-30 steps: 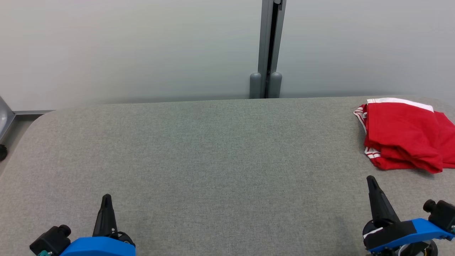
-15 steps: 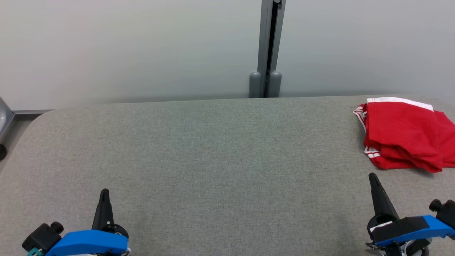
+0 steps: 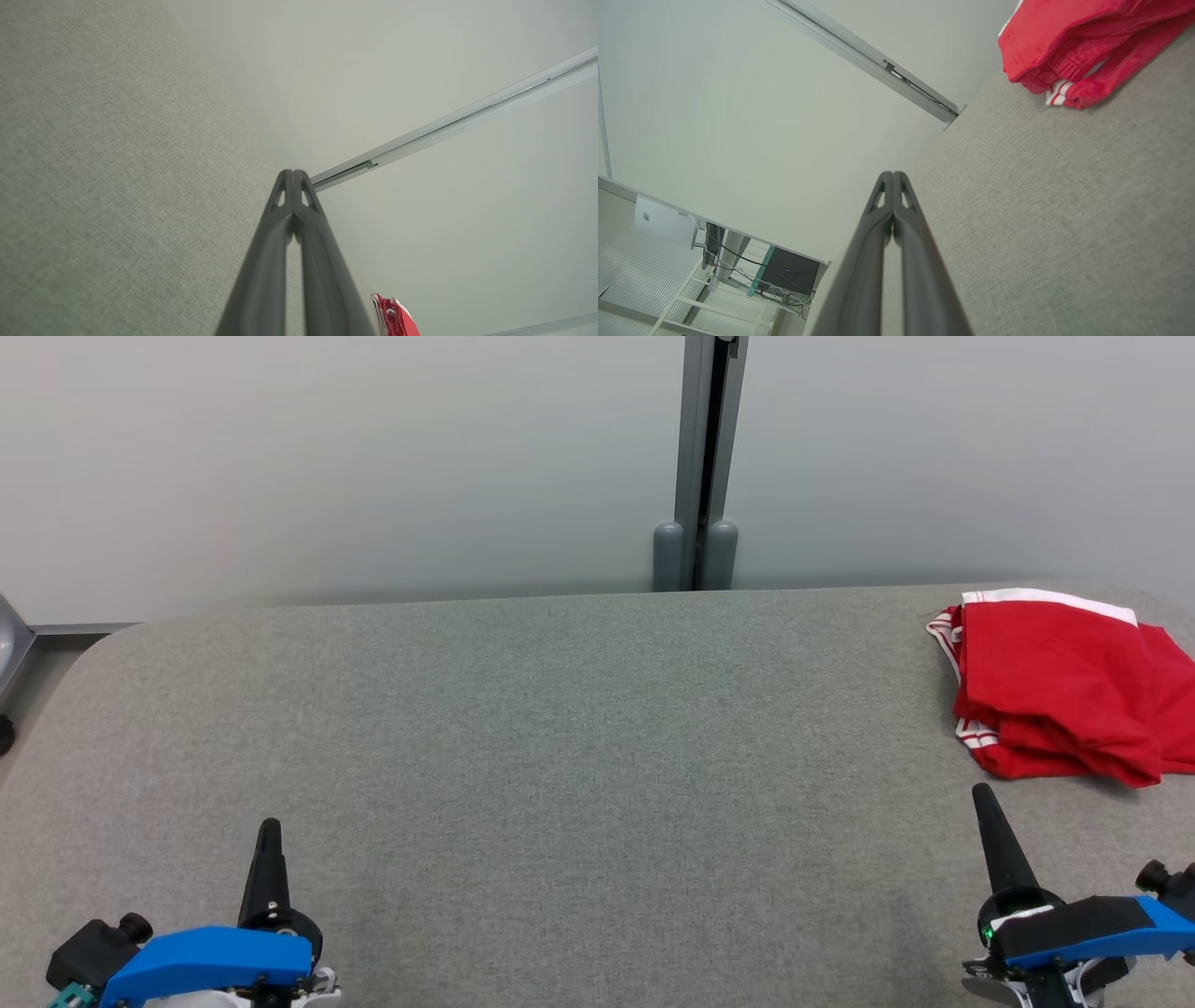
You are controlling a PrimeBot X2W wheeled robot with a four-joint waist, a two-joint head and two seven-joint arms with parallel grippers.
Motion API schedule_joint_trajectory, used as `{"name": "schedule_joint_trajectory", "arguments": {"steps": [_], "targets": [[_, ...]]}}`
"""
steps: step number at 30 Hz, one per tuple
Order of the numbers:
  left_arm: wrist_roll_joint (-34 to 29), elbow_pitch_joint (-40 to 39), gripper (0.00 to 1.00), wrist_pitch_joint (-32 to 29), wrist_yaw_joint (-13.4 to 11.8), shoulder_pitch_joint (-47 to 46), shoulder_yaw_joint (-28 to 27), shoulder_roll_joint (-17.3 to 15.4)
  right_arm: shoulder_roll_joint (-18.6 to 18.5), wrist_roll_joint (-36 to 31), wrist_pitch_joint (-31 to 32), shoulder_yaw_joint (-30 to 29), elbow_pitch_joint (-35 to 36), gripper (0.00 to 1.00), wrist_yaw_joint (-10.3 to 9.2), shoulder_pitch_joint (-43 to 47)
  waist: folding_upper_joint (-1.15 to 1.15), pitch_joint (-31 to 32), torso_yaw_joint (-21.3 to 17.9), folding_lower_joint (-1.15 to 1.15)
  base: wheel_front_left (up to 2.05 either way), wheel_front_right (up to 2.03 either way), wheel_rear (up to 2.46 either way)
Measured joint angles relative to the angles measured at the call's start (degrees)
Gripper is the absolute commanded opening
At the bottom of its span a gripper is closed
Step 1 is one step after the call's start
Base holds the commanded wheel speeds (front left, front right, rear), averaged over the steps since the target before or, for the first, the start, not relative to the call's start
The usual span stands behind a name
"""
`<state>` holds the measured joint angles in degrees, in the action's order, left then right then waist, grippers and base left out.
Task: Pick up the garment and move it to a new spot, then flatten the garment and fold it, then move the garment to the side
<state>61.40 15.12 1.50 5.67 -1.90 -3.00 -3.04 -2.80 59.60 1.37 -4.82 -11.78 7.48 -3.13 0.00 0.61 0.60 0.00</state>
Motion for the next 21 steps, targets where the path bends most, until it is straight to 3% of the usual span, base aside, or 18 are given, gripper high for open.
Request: {"name": "schedule_joint_trajectory", "arguments": {"steps": [21], "targets": [[11.7, -0.4, 0.00, -3.0, 0.6, -1.7, -1.4, 0.0, 0.0, 12.3, 1.9, -0.6, -0.8, 0.00, 0.00, -1.1, 0.00, -0.3, -0.2, 0.00, 0.00, 0.00, 0.00]]}}
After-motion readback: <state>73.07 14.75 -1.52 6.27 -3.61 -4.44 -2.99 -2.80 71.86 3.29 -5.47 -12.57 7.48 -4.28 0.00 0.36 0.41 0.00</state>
